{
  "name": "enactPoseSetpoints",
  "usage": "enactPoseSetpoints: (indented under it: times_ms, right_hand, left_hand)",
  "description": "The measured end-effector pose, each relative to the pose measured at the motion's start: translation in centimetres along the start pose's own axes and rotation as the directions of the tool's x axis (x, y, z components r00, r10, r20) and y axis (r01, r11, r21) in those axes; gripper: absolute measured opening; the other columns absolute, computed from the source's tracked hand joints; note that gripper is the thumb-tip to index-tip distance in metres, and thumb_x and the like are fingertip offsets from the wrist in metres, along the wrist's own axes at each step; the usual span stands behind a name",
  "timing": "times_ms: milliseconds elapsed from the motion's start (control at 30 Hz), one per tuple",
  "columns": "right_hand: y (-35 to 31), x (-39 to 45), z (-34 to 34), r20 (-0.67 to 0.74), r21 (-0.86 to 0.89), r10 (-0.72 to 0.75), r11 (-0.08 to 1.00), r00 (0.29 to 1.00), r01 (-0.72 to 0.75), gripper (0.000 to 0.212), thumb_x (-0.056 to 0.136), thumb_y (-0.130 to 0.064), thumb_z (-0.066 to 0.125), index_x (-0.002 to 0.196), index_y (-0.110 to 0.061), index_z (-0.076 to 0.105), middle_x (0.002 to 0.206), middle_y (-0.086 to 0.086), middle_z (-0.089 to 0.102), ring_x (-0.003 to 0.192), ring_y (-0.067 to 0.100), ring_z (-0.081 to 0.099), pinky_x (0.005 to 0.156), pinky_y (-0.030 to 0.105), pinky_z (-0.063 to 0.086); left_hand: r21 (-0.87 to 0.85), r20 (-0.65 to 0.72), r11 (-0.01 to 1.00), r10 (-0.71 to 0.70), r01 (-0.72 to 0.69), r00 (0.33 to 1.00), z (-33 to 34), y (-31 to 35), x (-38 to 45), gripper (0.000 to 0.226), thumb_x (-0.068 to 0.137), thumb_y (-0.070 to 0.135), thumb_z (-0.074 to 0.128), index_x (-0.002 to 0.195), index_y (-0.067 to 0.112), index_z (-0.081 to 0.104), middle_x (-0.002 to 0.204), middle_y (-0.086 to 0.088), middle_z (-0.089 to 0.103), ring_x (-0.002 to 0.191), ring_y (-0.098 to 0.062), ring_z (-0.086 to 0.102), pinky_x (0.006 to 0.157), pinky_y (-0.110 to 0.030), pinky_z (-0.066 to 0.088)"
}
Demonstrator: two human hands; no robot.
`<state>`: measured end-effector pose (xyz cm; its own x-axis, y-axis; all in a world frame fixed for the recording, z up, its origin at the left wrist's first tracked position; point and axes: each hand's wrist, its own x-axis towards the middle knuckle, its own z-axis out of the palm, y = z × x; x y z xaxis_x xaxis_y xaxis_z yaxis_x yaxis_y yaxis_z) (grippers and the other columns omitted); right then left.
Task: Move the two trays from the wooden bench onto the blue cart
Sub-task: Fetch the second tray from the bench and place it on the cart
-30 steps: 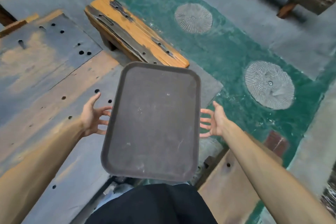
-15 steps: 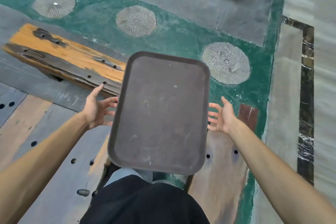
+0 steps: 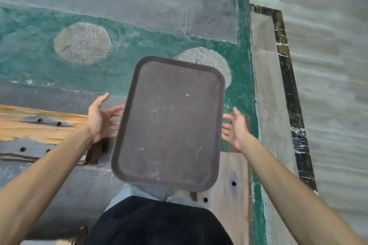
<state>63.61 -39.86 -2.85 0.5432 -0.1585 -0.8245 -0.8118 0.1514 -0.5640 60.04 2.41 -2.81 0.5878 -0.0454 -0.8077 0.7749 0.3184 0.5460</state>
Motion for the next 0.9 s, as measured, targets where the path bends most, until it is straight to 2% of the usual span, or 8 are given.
enactPoseSetpoints:
  times_ms: [133, 233, 433, 533, 633, 767, 900]
  right_hand:
    - [-3.8, 1.6, -2.1, -0.076, 0.088, -0.011, 0.996, 0.997, 0.018, 0.057, 0.1, -0.063, 0.036, 0.12, -0.019, 0.064, 0.106, 0.009, 0.068, 0.087, 0.021, 0.065, 0.069, 0.033, 0.046]
    - [-5.9, 2.4, -3.9, -0.143, 0.156, -0.01, 0.987, 0.99, 0.032, 0.053, 0.099, -0.062, 0.04, 0.12, -0.02, 0.065, 0.103, 0.008, 0.068, 0.085, 0.02, 0.065, 0.071, 0.032, 0.046]
    - [-9.4, 3.7, -8.1, -0.194, 0.284, 0.014, 0.958, 0.981, 0.043, 0.048, 0.101, -0.061, 0.036, 0.102, -0.021, 0.064, 0.092, 0.006, 0.07, 0.08, 0.02, 0.064, 0.07, 0.032, 0.047]
    - [-10.9, 5.0, -10.1, -0.229, 0.331, 0.009, 0.941, 0.973, 0.069, 0.045, 0.103, -0.057, 0.035, 0.097, -0.022, 0.064, 0.095, 0.005, 0.069, 0.083, 0.019, 0.064, 0.07, 0.032, 0.047]
    - [-12.4, 7.1, -12.5, -0.252, 0.395, 0.024, 0.915, 0.967, 0.08, 0.044, 0.104, -0.056, 0.034, 0.098, -0.022, 0.061, 0.102, 0.007, 0.068, 0.089, 0.019, 0.064, 0.074, 0.033, 0.047]
    - [-14.6, 10.4, -16.4, -0.259, 0.467, 0.064, 0.882, 0.964, 0.067, 0.049, 0.101, -0.064, 0.034, 0.098, -0.023, 0.06, 0.101, 0.007, 0.068, 0.087, 0.02, 0.064, 0.068, 0.033, 0.044]
    - [-16.2, 13.0, -21.0, -0.273, 0.541, 0.098, 0.838, 0.957, 0.069, 0.053, 0.098, -0.068, 0.037, 0.109, -0.022, 0.063, 0.104, 0.009, 0.068, 0.09, 0.022, 0.064, 0.07, 0.035, 0.045]
  left_hand:
    - [0.117, 0.044, 0.993, -0.002, -0.003, 0.999, 5.1, 5.5, 3.1, 0.075, 0.07, 0.081, 0.044, 0.113, 0.024, 0.069, 0.092, 0.004, 0.052, 0.075, -0.018, 0.05, 0.066, -0.034, 0.034]
    - [0.173, 0.102, 0.985, -0.002, -0.015, 0.995, 8.8, 9.0, 5.4, 0.073, 0.073, 0.079, 0.043, 0.111, 0.023, 0.07, 0.094, 0.002, 0.052, 0.078, -0.02, 0.05, 0.069, -0.035, 0.036]
    - [0.279, 0.145, 0.96, -0.032, -0.009, 0.989, 16.3, 14.1, 9.8, 0.079, 0.073, 0.082, 0.039, 0.111, 0.02, 0.069, 0.086, 0.002, 0.052, 0.071, -0.021, 0.049, 0.067, -0.035, 0.033]
    - [0.337, 0.172, 0.942, -0.051, -0.01, 0.984, 20.5, 16.1, 12.1, 0.081, 0.07, 0.083, 0.04, 0.112, 0.02, 0.07, 0.084, 0.002, 0.053, 0.071, -0.021, 0.048, 0.068, -0.036, 0.034]
    - [0.402, 0.175, 0.916, -0.059, -0.016, 0.983, 25.2, 17.9, 14.8, 0.083, 0.07, 0.083, 0.039, 0.116, 0.021, 0.07, 0.085, 0.002, 0.053, 0.073, -0.021, 0.048, 0.069, -0.037, 0.034]
    - [0.49, 0.17, 0.872, -0.07, -0.022, 0.983, 32.4, 20.3, 18.6, 0.083, 0.074, 0.082, 0.036, 0.12, 0.021, 0.067, 0.087, 0.001, 0.049, 0.073, -0.021, 0.045, 0.069, -0.037, 0.03]
    - [0.575, 0.182, 0.818, -0.101, -0.023, 0.978, 40.7, 22.5, 22.3, 0.077, 0.077, 0.08, 0.034, 0.115, 0.022, 0.067, 0.085, 0.001, 0.047, 0.071, -0.02, 0.044, 0.068, -0.036, 0.03]
